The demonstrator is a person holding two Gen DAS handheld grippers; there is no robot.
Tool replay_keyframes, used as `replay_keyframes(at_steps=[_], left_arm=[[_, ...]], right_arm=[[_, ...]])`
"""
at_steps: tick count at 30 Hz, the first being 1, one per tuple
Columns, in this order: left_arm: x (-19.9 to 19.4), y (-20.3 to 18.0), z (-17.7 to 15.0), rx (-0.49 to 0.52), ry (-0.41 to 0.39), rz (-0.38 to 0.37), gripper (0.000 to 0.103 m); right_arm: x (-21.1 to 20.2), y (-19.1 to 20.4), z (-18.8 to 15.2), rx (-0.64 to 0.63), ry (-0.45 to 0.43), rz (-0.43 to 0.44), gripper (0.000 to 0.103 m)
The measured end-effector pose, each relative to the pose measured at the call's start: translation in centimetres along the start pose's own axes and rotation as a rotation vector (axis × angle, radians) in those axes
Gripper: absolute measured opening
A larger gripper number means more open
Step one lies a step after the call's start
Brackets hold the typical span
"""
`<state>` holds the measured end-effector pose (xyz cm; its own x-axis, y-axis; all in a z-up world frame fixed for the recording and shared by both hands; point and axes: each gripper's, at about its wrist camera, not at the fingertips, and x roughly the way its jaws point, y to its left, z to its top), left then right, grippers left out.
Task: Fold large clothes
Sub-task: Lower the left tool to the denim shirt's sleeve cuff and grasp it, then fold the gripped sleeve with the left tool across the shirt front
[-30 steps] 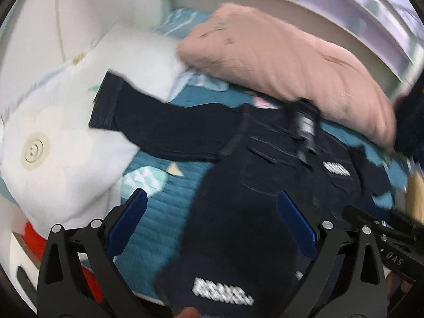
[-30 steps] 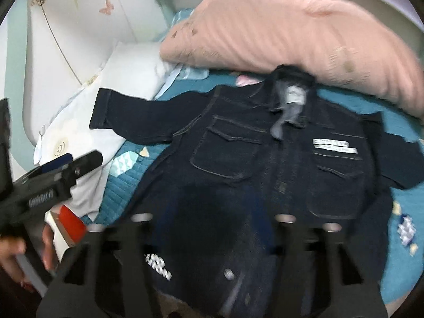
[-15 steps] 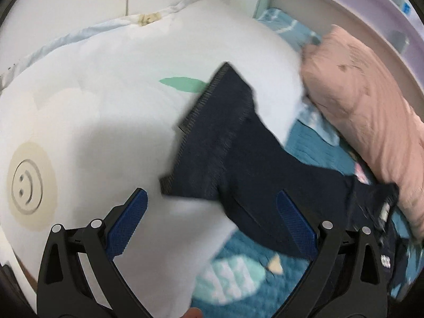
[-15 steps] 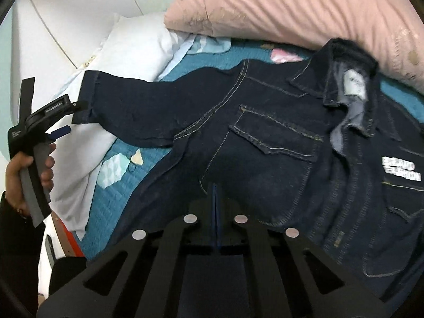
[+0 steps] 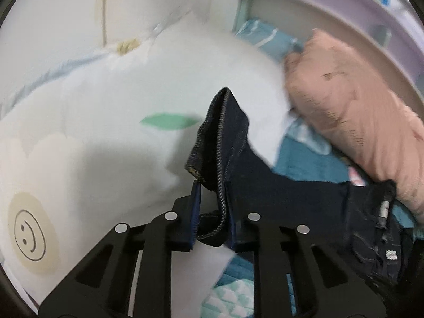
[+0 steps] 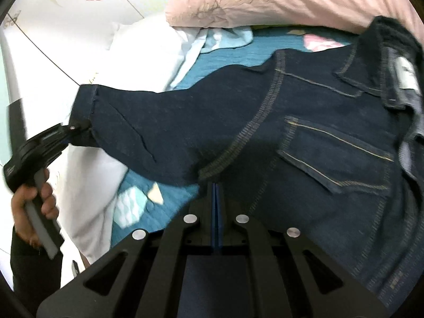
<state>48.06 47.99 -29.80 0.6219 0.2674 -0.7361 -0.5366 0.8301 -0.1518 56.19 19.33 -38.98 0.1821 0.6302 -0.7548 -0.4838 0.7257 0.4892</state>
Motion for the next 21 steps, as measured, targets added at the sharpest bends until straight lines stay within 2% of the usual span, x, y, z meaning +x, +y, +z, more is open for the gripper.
replay_keyframes(at_steps=[3,6,8,11,14,16,19,20,21], left_arm=[[-3.1,-1.6,0.6,0.024,-0.055,-0.071,0.017],[-6.5,-4.6,1.4,0.063,-0.109,-0.157,0.017],[-8.3,-7.5,2.1,0.105,-0.129,-0.222,0.009],[-10.2,-11.9,2.3,0.151,-0.145,-0.318,0.008],[-11.0,-17.1,1.5,0.225,-0.154,-0.391,0.008],[-10.4,-20.3,0.4,0.266,-0.144,-0.379,0.007],[-8.5,-20.3,-0.7,0.22,-0.077,-0.314,0.008],[-7.5,-19.6,-1.0,0.217,-0.053,-0.27,0.017],[-7.0,-19.0,-1.6,0.227,-0.048,-0.236,0.031]], right_arm=[[2.0,0.1,0.9,0.013,0.0,0.053,0.002],[5.0,-1.1,1.2,0.057,0.064,0.053,0.0],[5.6,-1.7,1.6,0.084,0.077,0.078,0.0],[3.1,-2.3,1.8,0.103,0.039,0.137,0.002],[-1.5,-3.8,1.2,0.091,-0.032,0.102,0.005],[-4.2,-5.5,0.5,0.093,-0.068,0.078,0.005],[-6.9,-7.9,-1.2,0.088,-0.061,0.027,0.005],[-7.6,-9.0,-1.7,0.1,-0.049,0.022,0.005],[-8.1,-9.4,-2.1,0.103,-0.053,0.016,0.005]])
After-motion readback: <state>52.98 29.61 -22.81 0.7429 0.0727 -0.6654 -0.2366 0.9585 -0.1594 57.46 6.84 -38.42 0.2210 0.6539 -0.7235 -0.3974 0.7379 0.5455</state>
